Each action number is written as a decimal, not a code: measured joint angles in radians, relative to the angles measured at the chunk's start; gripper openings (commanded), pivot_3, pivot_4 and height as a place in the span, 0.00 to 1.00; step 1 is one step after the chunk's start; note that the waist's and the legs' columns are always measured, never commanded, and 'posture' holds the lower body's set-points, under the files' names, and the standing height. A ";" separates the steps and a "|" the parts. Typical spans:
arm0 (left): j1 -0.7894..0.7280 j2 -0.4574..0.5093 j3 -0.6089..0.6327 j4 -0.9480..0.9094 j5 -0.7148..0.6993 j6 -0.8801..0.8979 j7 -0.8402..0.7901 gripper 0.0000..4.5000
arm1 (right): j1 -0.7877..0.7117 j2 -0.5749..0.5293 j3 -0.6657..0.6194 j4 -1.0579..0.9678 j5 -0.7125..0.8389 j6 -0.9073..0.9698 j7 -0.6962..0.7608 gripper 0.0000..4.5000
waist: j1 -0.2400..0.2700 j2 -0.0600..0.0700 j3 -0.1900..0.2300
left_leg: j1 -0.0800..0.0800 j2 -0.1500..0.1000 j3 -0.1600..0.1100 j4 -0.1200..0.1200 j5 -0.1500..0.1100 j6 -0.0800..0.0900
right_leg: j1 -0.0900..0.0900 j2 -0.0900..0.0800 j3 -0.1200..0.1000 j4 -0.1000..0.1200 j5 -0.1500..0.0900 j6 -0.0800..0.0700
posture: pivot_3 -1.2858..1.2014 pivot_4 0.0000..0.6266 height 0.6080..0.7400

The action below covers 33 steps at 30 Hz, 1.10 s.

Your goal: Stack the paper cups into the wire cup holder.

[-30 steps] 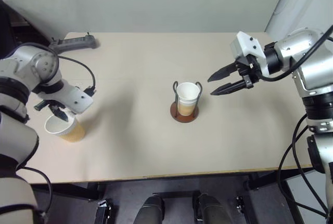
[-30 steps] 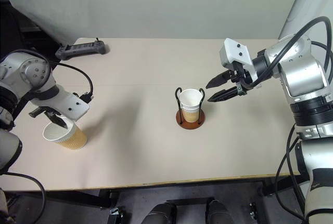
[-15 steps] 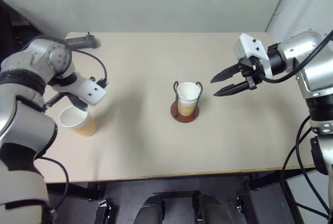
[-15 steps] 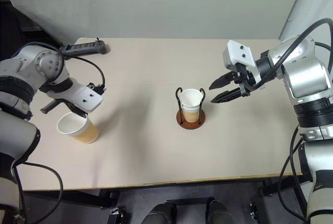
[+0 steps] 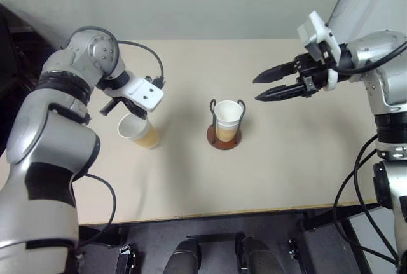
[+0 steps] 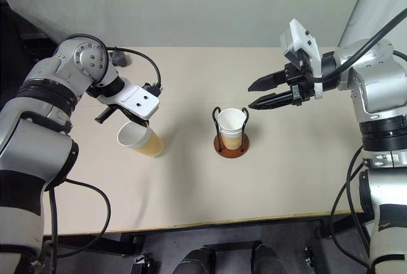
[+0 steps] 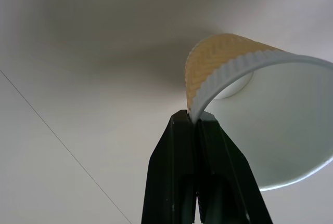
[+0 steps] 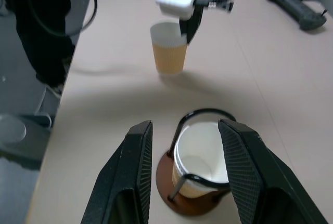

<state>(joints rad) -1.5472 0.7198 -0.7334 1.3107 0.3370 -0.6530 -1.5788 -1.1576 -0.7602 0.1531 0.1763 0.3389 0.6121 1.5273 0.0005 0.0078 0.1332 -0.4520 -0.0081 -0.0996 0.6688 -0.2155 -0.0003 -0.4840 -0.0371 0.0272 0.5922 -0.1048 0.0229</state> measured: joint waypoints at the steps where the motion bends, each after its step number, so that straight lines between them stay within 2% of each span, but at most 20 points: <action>1: -0.003 -0.011 0.007 0.004 -0.001 0.006 0.000 0.01 | 0.000 -0.002 -0.004 -0.007 0.005 0.006 -0.001 0.44 | 0.002 0.000 0.000 | 0.000 0.001 -0.001 0.001 0.000 0.000 | 0.000 -0.001 0.000 0.000 0.000 0.000 | 0.52 0.24 1.00; 6: -0.116 -0.136 0.096 0.029 -0.029 0.138 -0.001 0.01 | 0.003 -0.020 -0.007 -0.044 0.021 0.022 0.000 0.44 | 0.014 0.000 0.000 | -0.003 -0.003 0.000 0.004 0.000 0.000 | 0.000 -0.001 -0.001 -0.001 0.000 0.000 | 0.52 0.24 1.00; 12: -0.268 -0.205 0.140 0.029 0.024 0.194 0.019 0.01 | 0.022 -0.053 -0.007 -0.071 0.025 0.027 0.005 0.44 | 0.010 0.000 0.000 | -0.001 -0.006 0.003 0.004 -0.003 0.006 | 0.003 -0.005 0.002 -0.002 -0.002 0.006 | 0.52 0.24 1.00; 22: -0.335 -0.307 0.186 0.048 0.085 0.225 0.020 0.01 | 0.071 -0.087 -0.007 -0.069 0.019 -0.042 0.008 0.44 | 0.010 0.001 0.001 | -0.001 -0.006 0.004 0.006 -0.004 0.007 | 0.003 -0.004 0.003 -0.001 -0.004 0.010 | 0.52 0.24 1.00; 33: -0.356 -0.366 0.250 0.053 0.087 0.249 0.021 0.01 | 0.136 -0.137 -0.007 -0.072 0.001 -0.083 0.015 0.44 | 0.016 0.001 0.001 | 0.000 -0.007 0.004 0.013 -0.007 0.012 | 0.009 -0.006 0.004 -0.002 -0.003 0.014 | 0.52 0.24 1.00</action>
<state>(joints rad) -1.9037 0.3540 -0.4839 1.3641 0.4243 -0.4037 -1.5583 -1.0221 -0.8972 0.1460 0.1038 0.3401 0.5289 1.5427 0.0169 0.0091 0.1337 -0.4522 -0.0154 -0.0951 0.6817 -0.2225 0.0116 -0.4755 -0.0432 0.0313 0.5899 -0.1076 0.0372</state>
